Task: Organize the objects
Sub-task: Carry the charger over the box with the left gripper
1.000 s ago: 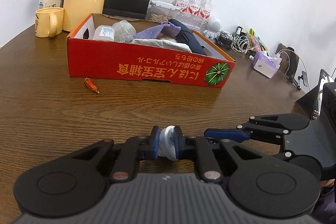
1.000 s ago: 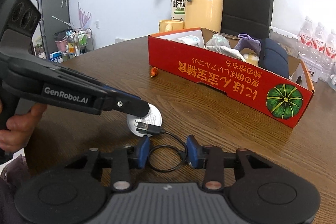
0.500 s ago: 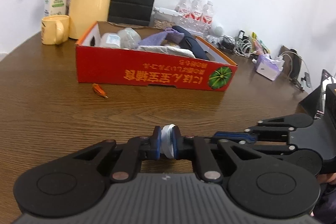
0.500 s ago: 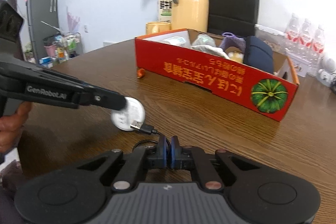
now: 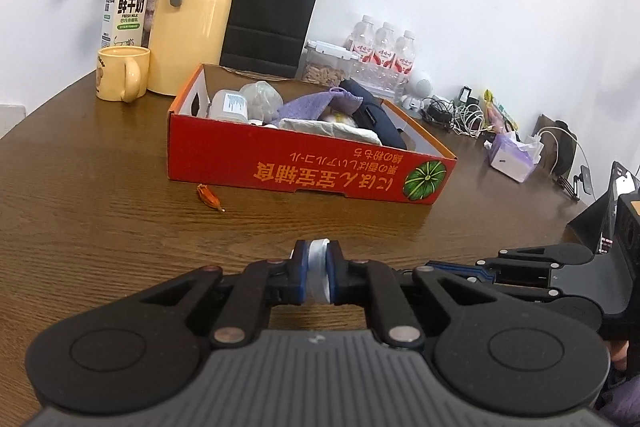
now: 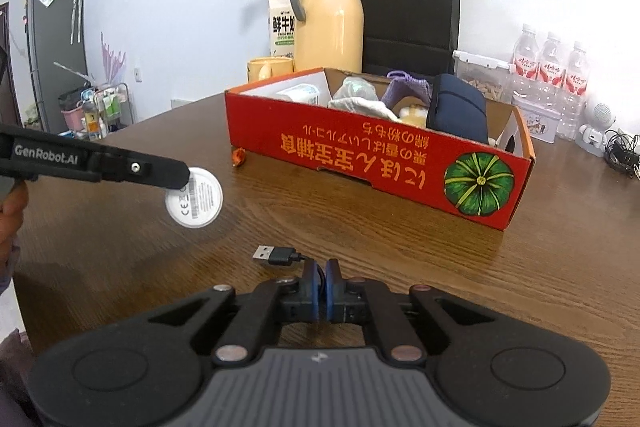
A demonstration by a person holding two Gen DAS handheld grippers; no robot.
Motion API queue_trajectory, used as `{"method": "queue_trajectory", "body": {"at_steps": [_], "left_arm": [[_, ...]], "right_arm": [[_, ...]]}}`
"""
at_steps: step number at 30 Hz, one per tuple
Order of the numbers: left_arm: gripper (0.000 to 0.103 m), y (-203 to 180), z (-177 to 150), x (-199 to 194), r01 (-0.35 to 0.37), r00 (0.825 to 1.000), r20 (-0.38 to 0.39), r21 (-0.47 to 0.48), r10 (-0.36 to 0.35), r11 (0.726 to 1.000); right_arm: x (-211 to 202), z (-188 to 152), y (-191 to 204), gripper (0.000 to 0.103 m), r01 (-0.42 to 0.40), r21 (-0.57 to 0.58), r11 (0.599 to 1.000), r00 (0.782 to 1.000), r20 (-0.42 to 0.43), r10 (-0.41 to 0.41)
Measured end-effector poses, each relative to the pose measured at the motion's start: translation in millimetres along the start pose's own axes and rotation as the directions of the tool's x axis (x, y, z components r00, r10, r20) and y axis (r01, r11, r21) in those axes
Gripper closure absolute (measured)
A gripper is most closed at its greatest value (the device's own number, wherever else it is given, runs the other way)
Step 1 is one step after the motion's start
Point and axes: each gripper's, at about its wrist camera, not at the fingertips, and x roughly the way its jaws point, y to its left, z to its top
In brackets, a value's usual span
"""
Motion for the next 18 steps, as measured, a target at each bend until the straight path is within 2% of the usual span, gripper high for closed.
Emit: {"method": "queue_trajectory", "body": {"at_steps": [18], "left_arm": [[0.093,-9,36,0,-0.022,0.996,0.092,0.037,0.019,0.999]], "right_arm": [[-10,45,1,0.101,0.007,-0.014,1.0,0.99,0.141,-0.005]]}}
